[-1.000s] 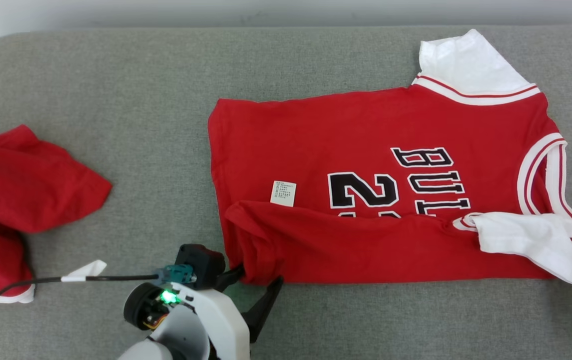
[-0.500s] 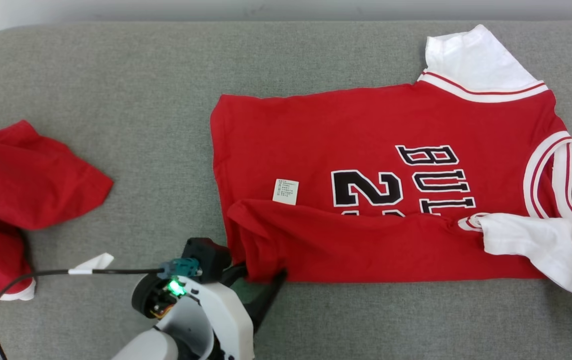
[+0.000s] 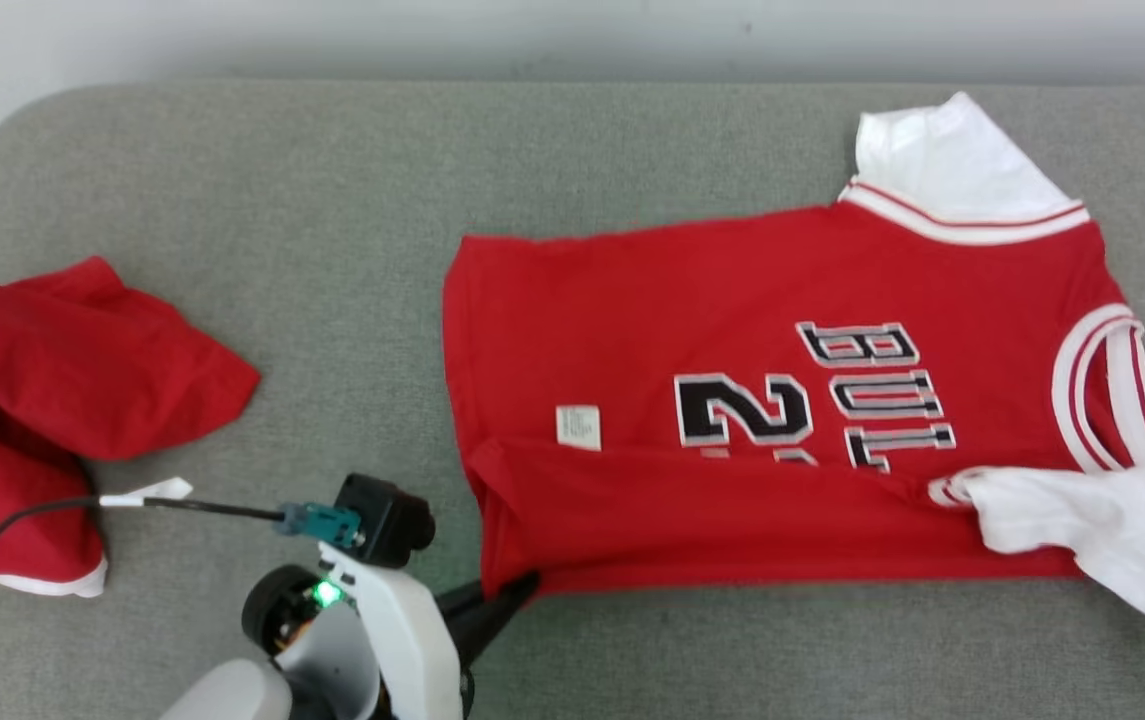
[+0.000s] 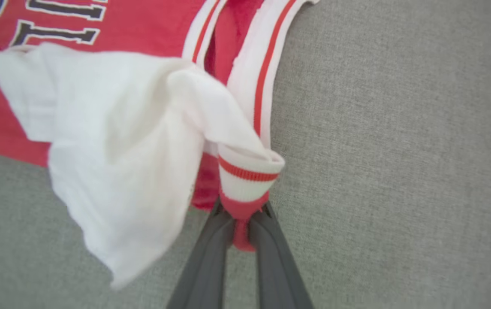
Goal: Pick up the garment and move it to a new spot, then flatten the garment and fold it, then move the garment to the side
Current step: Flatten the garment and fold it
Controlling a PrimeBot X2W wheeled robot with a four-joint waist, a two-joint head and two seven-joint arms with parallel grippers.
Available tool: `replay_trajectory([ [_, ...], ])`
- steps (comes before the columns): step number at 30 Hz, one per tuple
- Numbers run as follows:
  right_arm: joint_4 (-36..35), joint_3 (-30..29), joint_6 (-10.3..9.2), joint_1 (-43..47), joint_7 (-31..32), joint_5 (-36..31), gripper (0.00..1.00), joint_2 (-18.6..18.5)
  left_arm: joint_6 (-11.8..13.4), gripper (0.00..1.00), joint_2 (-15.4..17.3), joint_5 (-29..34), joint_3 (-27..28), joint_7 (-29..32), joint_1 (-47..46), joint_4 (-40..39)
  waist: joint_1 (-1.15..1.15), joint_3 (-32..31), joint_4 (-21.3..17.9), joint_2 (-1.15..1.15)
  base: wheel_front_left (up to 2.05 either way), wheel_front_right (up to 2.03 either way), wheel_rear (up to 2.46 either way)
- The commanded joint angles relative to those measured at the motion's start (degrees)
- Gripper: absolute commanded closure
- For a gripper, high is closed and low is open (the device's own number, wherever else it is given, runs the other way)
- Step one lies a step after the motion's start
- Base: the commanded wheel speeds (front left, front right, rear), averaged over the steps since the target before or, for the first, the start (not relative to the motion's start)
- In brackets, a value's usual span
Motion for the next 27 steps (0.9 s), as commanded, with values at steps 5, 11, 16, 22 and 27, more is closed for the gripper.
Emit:
replay_trajectory([
  [5,-2.25,-1.72,-0.14,6.16,3.76,6.72,1.0,-6.97,-1.17,1.0,3.21,-5.21,0.46,3.73,4.53,-4.48,0.0,-3.21,0.25,0.0,0.0,0.0,0.0],
  [11,-3.79,-5.01,-0.19,14.36,6.88,11.56,1.0,-10.78,-0.47,1.0,5.56,-6.97,-0.73,4.57,10.83,-8.14,0.0,-4.02,0.08,0.0,0.0,0.0,0.0],
  [16,-4.4,-4.19,-0.19,18.08,7.7,11.16,0.75,-9.07,0.03,0.88,4.41,-6.06,-2.5,2.7,14.48,-7.32,0.0,-3.98,0.3,0.0,0.0,0.0,0.0],
  [22,-4.5,-5.72,-0.15,18.86,6.28,9.41,0.0,-6.81,1.37,0.0,4.01,-4.41,-2.06,-0.59,15.87,-6.0,0.0,-4.41,0.35,0.0,0.0,0.0,0.0],
  [27,-5.18,-8.9,-0.14,18.46,5.33,8.35,0.0,-6.41,3.04,0.0,5.5,-3.29,0.07,-2.23,16.29,-6.75,0.0,-4.42,0.38,0.0,0.0,0.0,0.0],
])
